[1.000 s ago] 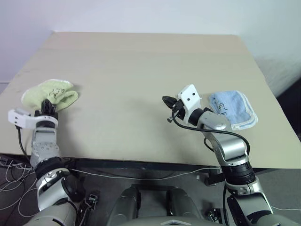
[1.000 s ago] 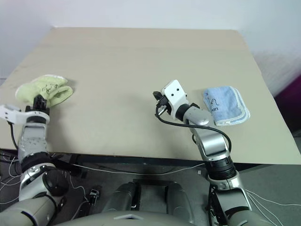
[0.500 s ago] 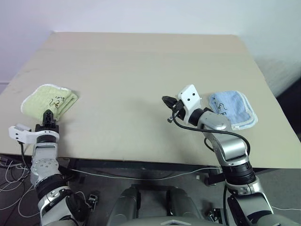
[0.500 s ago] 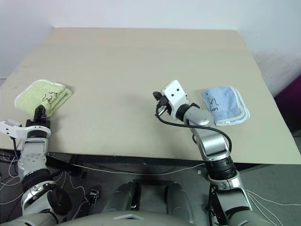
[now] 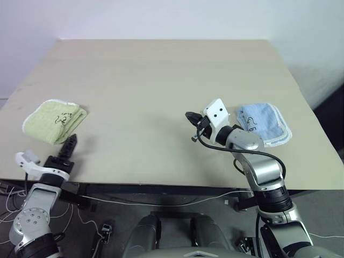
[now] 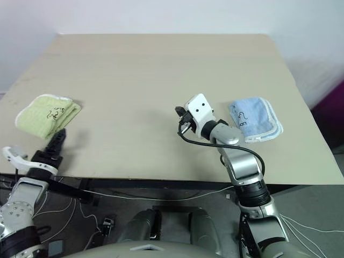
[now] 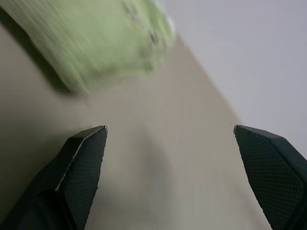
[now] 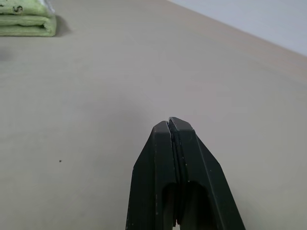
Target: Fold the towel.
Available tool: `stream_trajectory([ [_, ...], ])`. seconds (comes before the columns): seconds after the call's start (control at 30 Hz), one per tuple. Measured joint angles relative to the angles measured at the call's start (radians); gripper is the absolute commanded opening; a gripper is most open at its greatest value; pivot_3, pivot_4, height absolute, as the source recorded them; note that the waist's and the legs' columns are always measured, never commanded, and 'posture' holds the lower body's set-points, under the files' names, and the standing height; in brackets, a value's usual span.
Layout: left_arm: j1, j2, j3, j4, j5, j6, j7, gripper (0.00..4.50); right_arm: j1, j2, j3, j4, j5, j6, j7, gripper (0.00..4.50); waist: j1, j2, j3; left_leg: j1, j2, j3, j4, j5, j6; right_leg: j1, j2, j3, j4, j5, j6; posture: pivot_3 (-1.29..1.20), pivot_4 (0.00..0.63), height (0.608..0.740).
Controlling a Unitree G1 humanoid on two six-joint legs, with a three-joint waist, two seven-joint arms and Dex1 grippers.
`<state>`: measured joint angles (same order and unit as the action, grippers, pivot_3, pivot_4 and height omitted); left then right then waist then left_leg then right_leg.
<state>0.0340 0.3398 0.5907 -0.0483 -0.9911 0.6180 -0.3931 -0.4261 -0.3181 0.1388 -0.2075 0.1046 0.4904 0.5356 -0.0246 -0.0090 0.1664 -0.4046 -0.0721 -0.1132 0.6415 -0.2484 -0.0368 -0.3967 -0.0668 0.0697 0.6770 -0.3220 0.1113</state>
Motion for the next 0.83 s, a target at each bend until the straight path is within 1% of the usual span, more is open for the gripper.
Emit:
stream_trajectory([
  [0.1,-0.015,0.018,-0.152,-0.06,0.161,-0.056,-0.011,4.49,0.018,-0.005,-0.007,-0.001,0.004,0.005,0.0,0.0,0.03,0.002,-0.001,0.003,0.0,-0.003,0.0,-0.001,0.001,0.005,0.0,-0.004,-0.01,0.002,0.0,0.0,0.15,0.74],
  [0.2,-0.136,0.036,-0.345,-0.039,0.361,-0.153,-0.036,4.49,0.024,-0.01,-0.03,0.0,0.018,0.006,-0.005,0.0,0.051,0.001,0.0,0.001,-0.001,-0.005,0.0,-0.001,0.002,0.006,0.0,-0.007,-0.015,0.005,0.0,0.0,0.15,0.74],
  [0.27,-0.257,0.038,-0.423,-0.001,0.458,-0.235,-0.057,4.49,0.028,-0.023,-0.058,0.006,0.023,0.003,-0.013,0.0,0.05,-0.001,0.0,-0.003,0.0,-0.004,0.0,-0.001,0.002,0.003,0.001,-0.006,-0.015,0.006,0.0,0.0,0.15,0.74],
  [0.33,-0.364,0.061,-0.444,0.056,0.526,-0.309,-0.077,4.49,0.036,-0.043,-0.096,0.025,0.028,-0.001,-0.021,0.0,0.036,-0.001,-0.001,-0.005,0.0,-0.003,-0.003,-0.001,0.001,0.001,0.001,-0.005,-0.015,0.006,0.0,0.0,0.15,0.74],
  [0.4,-0.443,0.085,-0.449,0.132,0.556,-0.357,-0.121,4.49,0.053,-0.07,-0.135,0.034,0.036,-0.016,-0.019,0.0,0.024,-0.001,-0.001,-0.004,0.001,0.0,-0.009,0.001,-0.001,-0.002,0.002,-0.002,-0.015,0.006,0.0,0.0,0.15,0.74],
  [0.5,-0.499,0.093,-0.452,0.225,0.565,-0.393,-0.208,4.49,0.058,-0.096,-0.172,0.035,0.052,-0.02,-0.01,0.0,0.002,-0.001,0.0,-0.005,0.004,0.001,-0.012,0.002,-0.002,-0.006,0.003,-0.001,-0.014,0.006,0.0,0.0,0.15,0.74],
  [0.63,-0.51,0.137,-0.463,0.289,0.564,-0.395,-0.353,4.49,0.095,-0.131,-0.208,0.027,0.088,-0.051,0.032,0.0,-0.004,-0.001,0.0,-0.005,0.005,0.001,-0.011,0.002,-0.002,-0.005,0.004,-0.001,-0.013,0.006,0.0,0.0,0.15,0.74],
  [0.83,-0.459,0.207,-0.461,0.277,0.543,-0.353,-0.507,4.49,0.164,-0.148,-0.226,-0.039,0.142,-0.057,0.08,0.0,-0.004,-0.001,0.0,-0.005,0.005,0.001,-0.01,0.002,-0.002,-0.005,0.004,-0.001,-0.012,0.006,0.0,0.0,0.15,0.74],
])
